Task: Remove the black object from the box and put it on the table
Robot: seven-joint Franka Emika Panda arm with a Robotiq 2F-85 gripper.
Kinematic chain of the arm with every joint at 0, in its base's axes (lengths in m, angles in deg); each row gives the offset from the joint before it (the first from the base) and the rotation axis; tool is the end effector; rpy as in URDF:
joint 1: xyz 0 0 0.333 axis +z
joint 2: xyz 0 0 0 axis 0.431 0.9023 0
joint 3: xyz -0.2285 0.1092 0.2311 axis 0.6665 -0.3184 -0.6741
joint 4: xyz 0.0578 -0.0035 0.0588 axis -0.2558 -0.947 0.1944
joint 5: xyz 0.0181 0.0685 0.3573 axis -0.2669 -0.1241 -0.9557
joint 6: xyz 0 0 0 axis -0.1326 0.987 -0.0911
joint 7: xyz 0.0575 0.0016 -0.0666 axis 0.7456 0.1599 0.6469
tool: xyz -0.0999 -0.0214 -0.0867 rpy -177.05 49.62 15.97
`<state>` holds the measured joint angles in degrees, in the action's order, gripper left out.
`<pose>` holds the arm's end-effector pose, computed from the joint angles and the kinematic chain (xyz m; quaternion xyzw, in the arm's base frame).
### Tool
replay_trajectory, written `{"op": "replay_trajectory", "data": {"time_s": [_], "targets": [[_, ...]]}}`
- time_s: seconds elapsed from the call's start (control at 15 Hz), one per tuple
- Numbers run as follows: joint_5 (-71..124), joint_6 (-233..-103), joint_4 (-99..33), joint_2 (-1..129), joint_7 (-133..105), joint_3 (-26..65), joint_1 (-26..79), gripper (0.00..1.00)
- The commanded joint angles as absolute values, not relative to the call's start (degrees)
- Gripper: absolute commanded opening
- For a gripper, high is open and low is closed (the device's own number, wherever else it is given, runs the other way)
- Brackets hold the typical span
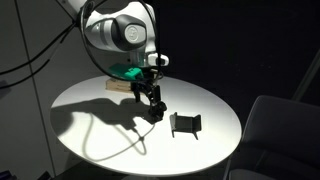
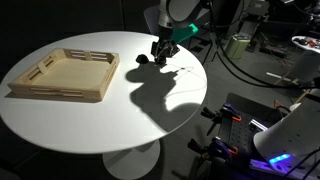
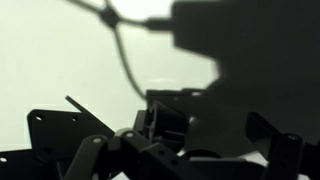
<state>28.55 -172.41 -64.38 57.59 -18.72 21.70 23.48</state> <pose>0.5471 -0.0823 0.3448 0.9908 -0.1206 0.0466 0.0408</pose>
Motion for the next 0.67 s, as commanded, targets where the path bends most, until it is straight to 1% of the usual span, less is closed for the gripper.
{"op": "replay_trajectory", "data": {"time_s": [0.0,0.27,0.6], "targets": [[30.8,-170.49,-62.54,55.99,-23.26,19.56,26.45,0.99],[29.57,-168.17,-60.07,54.86,-26.15,16.41,29.77,1.0],[25.41,-158.66,-57.22,51.0,-27.04,12.68,31.95,1.0]]}}
